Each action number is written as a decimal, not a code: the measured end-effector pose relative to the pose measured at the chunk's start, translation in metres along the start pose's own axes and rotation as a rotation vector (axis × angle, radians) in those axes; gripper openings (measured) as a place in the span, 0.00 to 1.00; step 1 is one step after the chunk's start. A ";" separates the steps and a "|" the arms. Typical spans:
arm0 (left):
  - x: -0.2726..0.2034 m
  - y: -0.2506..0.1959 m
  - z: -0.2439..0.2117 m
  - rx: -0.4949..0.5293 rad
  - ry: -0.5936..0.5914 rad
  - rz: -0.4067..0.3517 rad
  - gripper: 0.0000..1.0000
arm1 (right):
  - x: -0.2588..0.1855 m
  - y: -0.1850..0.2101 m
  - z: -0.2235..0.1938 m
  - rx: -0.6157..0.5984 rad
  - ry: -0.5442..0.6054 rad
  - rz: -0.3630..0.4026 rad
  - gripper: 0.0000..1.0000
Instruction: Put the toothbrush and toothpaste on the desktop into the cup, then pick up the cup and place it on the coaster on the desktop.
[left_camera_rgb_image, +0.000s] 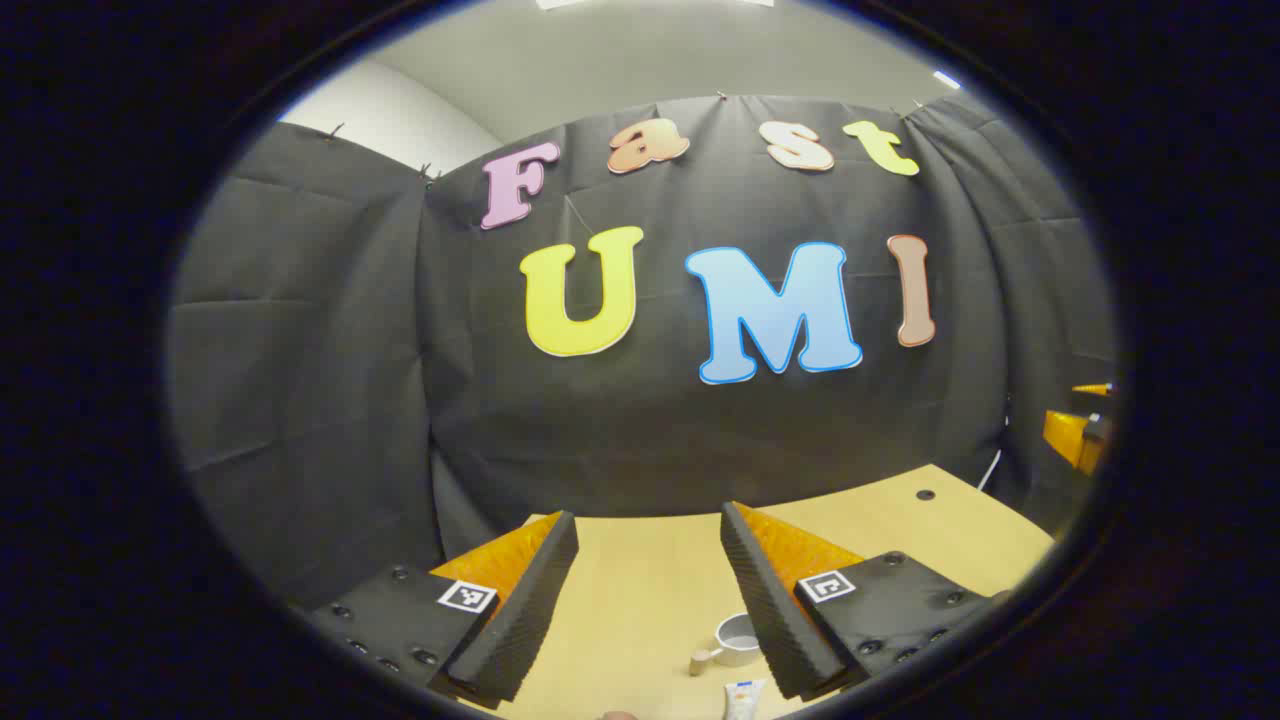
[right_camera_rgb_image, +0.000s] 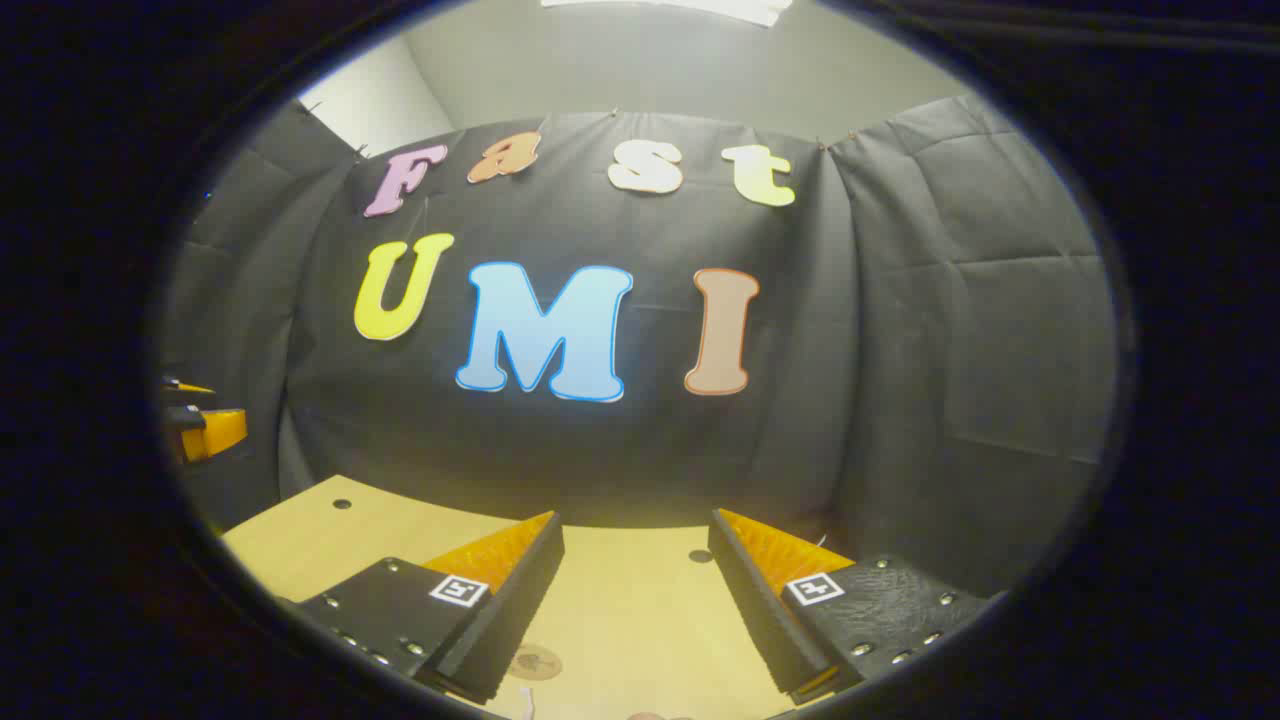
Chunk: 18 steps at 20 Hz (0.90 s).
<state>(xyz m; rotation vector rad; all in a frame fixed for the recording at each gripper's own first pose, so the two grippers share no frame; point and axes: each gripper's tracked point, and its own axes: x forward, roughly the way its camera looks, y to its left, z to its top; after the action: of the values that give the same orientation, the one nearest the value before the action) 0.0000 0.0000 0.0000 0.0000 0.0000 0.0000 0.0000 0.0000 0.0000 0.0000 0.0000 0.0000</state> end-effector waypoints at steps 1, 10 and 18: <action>0.001 -0.003 -0.002 -0.005 0.009 0.006 0.99 | 0.000 0.003 -0.003 0.015 0.009 0.008 0.93; 0.005 -0.025 -0.009 -0.033 0.021 -0.006 0.99 | 0.015 0.016 -0.017 0.046 0.044 0.043 0.93; 0.012 -0.047 -0.030 -0.038 0.069 -0.066 0.99 | 0.024 0.025 -0.030 0.032 0.083 0.096 0.93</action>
<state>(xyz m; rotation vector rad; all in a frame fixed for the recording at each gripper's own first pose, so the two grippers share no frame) 0.0120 -0.0473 -0.0296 -0.0383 0.0686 -0.0663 0.0236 0.0247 -0.0302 0.0323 0.0831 0.0956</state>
